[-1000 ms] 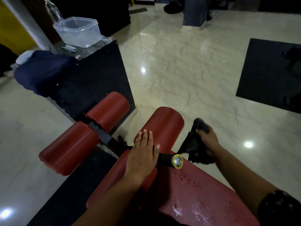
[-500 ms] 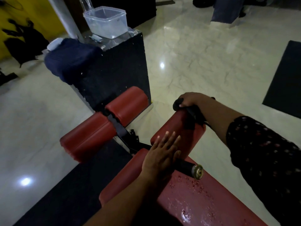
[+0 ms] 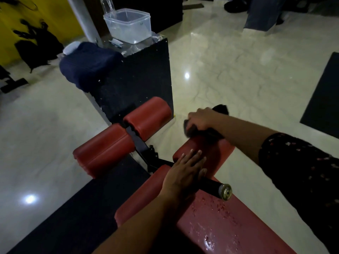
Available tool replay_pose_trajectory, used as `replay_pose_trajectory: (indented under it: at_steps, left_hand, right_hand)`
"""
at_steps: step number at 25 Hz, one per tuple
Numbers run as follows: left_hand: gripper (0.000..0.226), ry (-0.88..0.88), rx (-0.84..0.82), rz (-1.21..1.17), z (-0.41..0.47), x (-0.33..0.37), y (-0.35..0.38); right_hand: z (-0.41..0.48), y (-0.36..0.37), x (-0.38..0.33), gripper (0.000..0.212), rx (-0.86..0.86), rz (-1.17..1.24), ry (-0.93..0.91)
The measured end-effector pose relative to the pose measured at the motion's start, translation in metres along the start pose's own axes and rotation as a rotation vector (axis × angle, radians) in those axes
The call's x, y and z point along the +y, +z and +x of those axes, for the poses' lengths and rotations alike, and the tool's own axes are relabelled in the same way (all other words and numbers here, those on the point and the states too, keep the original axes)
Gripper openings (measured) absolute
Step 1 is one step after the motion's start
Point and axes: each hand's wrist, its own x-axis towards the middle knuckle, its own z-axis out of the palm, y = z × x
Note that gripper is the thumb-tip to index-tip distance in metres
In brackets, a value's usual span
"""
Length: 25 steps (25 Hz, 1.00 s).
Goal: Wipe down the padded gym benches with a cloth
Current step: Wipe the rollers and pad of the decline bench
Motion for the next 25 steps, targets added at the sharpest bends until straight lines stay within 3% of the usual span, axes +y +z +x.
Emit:
replay_pose_trajectory:
  at_steps: [3,8,11,15,18,21,25]
  left_hand:
    - [0.063,-0.009,0.049,-0.038,0.0,-0.001,0.001]
    - [0.05,-0.017,0.156,-0.031,0.001,-0.003,0.007]
    - [0.058,-0.038,0.148,-0.08,-0.001,-0.002,0.009]
    - [0.062,-0.054,0.161,-0.031,-0.003,0.001,0.008]
    - [0.065,-0.073,0.14,-0.021,-0.003,0.001,0.007]
    - [0.067,-0.069,0.131,0.006,-0.003,0.001,0.008]
    - [0.07,-0.052,0.135,0.023,-0.002,0.002,0.011]
  right_hand:
    - [-0.005,0.009,0.047,0.023,0.052,0.204,0.235]
    - [-0.023,0.037,0.057,0.052,0.186,0.307,0.302]
    - [-0.056,0.068,0.071,0.06,0.272,0.377,0.358]
    - [-0.09,0.12,0.077,0.056,0.327,0.619,0.562]
    - [-0.108,0.161,0.059,0.053,0.326,0.738,0.705]
    - [-0.118,0.189,0.034,0.065,0.396,0.937,0.723]
    - [-0.134,0.193,0.021,0.063,0.321,0.719,0.721]
